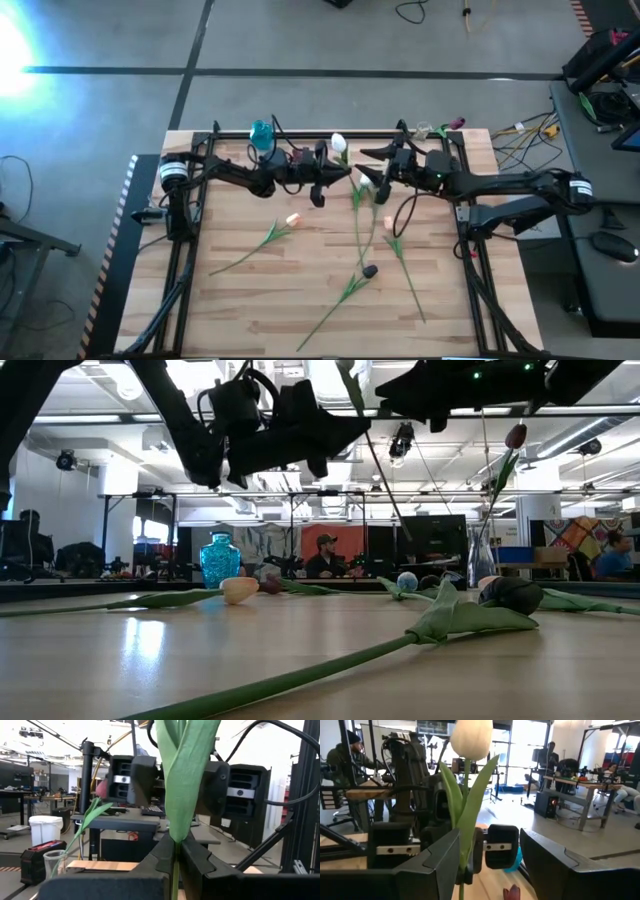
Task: Sort flowers into vase by color
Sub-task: Put the right white flower into the blue vase
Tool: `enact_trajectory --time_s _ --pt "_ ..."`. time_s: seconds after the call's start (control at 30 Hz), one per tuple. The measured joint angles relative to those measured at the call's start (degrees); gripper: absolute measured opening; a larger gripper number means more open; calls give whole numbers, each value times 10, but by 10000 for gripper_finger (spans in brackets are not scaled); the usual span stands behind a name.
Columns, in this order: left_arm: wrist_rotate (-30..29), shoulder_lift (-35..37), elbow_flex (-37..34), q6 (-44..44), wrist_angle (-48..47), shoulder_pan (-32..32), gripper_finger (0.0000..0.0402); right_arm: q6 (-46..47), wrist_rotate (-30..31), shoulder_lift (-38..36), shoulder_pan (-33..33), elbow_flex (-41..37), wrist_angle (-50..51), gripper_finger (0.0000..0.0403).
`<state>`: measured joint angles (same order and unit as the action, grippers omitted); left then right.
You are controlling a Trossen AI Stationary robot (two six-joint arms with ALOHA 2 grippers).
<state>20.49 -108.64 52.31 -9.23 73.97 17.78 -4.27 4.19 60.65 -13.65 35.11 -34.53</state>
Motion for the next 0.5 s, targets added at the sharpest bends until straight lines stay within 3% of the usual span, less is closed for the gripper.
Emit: enact_trajectory --time_s 0.33,0.5 --pt "17 9 -10 16 -6 17 0 -5 0 -48 0 0 78 194" --pt "17 43 -43 38 -9 26 0 -5 0 -55 0 0 99 172"
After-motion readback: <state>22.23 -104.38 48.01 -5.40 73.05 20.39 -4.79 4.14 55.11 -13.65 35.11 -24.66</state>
